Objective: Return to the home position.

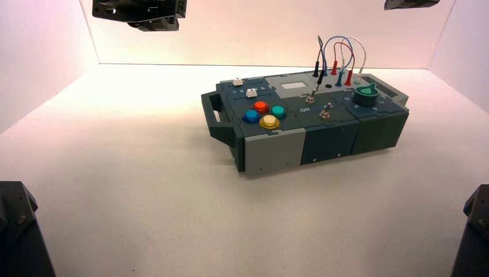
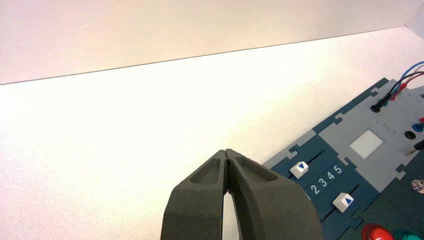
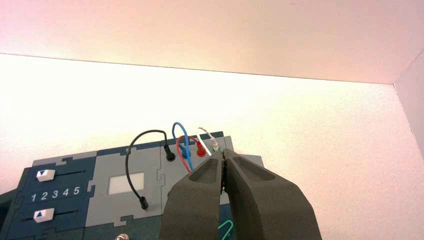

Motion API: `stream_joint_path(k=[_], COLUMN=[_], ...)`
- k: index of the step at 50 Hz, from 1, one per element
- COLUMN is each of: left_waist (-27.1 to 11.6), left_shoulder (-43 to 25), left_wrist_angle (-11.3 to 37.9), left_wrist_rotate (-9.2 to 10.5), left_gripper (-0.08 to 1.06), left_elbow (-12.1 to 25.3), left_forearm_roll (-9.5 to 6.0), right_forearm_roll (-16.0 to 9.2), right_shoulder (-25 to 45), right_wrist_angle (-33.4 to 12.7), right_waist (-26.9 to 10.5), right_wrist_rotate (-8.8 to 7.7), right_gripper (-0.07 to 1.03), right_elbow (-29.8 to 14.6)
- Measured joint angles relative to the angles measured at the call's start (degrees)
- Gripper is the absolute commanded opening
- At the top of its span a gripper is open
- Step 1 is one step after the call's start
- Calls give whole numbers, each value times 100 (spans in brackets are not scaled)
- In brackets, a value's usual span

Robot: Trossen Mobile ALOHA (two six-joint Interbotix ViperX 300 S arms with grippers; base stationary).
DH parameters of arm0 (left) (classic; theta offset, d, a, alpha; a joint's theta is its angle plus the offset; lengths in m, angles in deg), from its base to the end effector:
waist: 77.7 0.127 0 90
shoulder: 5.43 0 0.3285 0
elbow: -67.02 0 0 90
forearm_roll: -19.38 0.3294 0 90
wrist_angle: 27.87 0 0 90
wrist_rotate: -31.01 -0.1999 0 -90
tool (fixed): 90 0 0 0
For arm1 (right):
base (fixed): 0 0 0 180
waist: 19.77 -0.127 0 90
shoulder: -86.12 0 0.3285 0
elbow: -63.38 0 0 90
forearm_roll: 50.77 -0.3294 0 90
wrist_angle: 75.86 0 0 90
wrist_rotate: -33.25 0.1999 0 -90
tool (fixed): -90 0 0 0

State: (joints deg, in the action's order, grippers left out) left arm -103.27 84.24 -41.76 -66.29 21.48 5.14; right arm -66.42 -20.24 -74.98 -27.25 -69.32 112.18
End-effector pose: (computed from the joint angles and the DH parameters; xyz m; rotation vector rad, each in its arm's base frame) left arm 0.3657 -0.1619 0.1122 0.0323 0.5709 -0.3445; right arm 0.3528 0.0455 0.1608 0.0152 0.5536 0.1084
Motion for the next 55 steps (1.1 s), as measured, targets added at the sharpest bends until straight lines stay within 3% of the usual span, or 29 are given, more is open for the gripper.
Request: stream_joint_path(k=[27, 42, 55], left_waist=[53, 527, 1063], left_shoulder=[0, 167, 237], left_wrist_angle=[9, 105, 457], left_wrist_rotate=[-9, -35, -123], left_gripper=[-3, -3, -3], left_elbow=[0, -35, -35], left_forearm_roll=[18, 18, 53], right_forearm_roll=[9, 18, 26], right_shoulder=[0, -255, -571], right_wrist_angle=[0, -105, -422], right_waist=[0, 44, 483], right_wrist_rotate=[0, -35, -26], right_gripper=[-2, -2, -2], right_elbow=[0, 0, 0])
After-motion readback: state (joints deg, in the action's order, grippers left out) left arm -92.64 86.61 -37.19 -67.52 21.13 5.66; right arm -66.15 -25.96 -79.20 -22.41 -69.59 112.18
